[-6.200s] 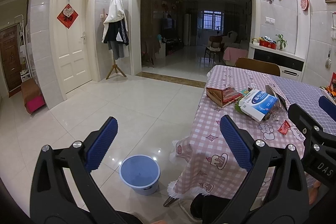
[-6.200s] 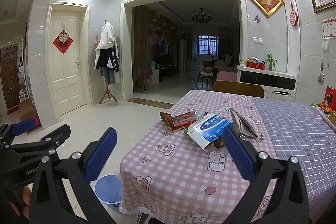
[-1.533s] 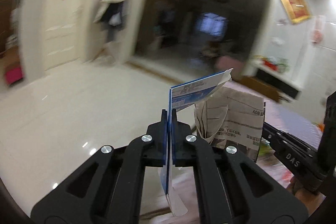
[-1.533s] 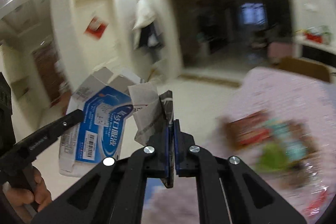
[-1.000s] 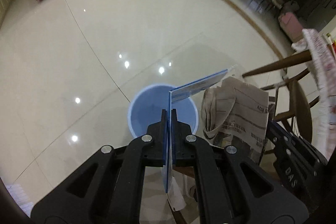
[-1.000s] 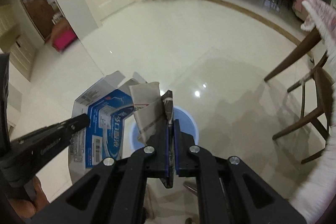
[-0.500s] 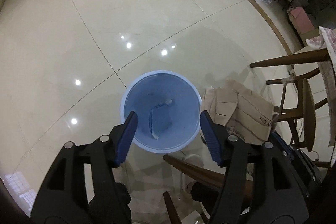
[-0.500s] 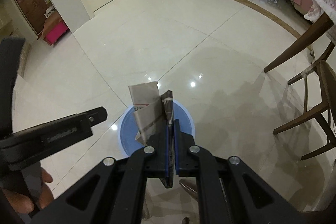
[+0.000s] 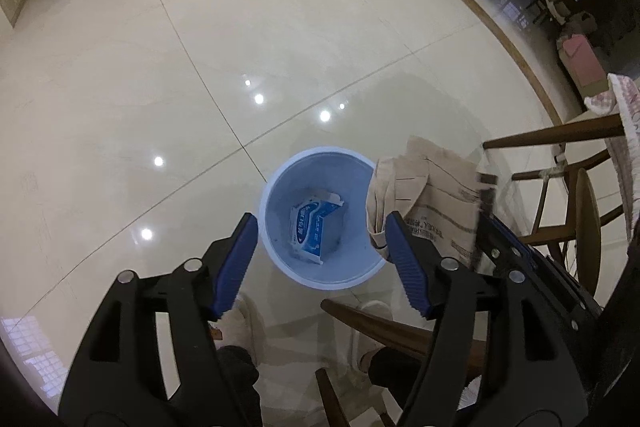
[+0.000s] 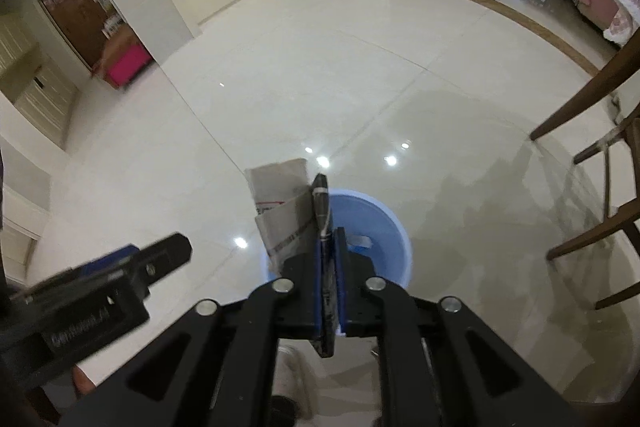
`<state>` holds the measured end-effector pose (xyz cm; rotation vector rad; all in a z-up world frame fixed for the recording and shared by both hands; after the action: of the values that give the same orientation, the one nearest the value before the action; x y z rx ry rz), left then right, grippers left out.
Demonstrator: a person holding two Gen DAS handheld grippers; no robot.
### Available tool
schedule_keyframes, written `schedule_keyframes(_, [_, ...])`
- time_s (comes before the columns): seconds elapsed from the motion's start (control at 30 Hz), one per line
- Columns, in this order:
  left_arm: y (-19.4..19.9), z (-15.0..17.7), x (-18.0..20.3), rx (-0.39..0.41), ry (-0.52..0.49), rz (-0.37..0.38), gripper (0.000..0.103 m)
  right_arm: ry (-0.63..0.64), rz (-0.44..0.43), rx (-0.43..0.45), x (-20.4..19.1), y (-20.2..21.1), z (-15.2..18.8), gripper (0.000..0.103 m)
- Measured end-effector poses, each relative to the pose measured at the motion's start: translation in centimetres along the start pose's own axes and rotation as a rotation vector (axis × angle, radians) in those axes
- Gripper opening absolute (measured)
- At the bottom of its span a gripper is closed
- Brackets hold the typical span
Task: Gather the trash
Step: 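Carry tissue box and newspaper to the blue bin and open both tools, then grasp the red snack box with the left tool while the right tool grasps the red paper bag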
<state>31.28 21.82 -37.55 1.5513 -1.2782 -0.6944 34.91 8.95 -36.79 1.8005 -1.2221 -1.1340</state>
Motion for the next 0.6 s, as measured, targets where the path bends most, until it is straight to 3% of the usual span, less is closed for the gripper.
schedule_keyframes(0.07, [1.3,-0.1,-0.1,0.021,0.003,-0.003,0.067,0.006,-0.008,0.027,-0.5,1.0,-0.4,0.021])
schedule_keyframes(0.3, [6.8,0.0,1.1,0.113,-0.014,0.008,0.067,0.005,-0.047,0.12,-0.9,7.9,-0.9,0.024])
schedule_keyframes(0.47, [12.5,0.6,4.5,0.221,-0.071,0.042,0.069,-0.006,-0.07,0.235,0.1,15.7,-0.9,0.029])
schedule_keyframes(0.6, [17.6,1.4,9.9,0.319,-0.17,0.09,0.069,-0.042,-0.083,0.345,3.2,23.3,-0.3,0.031])
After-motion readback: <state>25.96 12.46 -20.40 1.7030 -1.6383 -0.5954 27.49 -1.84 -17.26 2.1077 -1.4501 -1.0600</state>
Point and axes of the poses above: each gripper's, at about its wrist camera, not at the fingertips, and y roughly against the way its jaws point, x to its right, z to its underside, the point moved 3 cm from there along -y, roughly the way its jaws point, and after that the axes turned 13 degrees about -y, right-handed, at the moved point
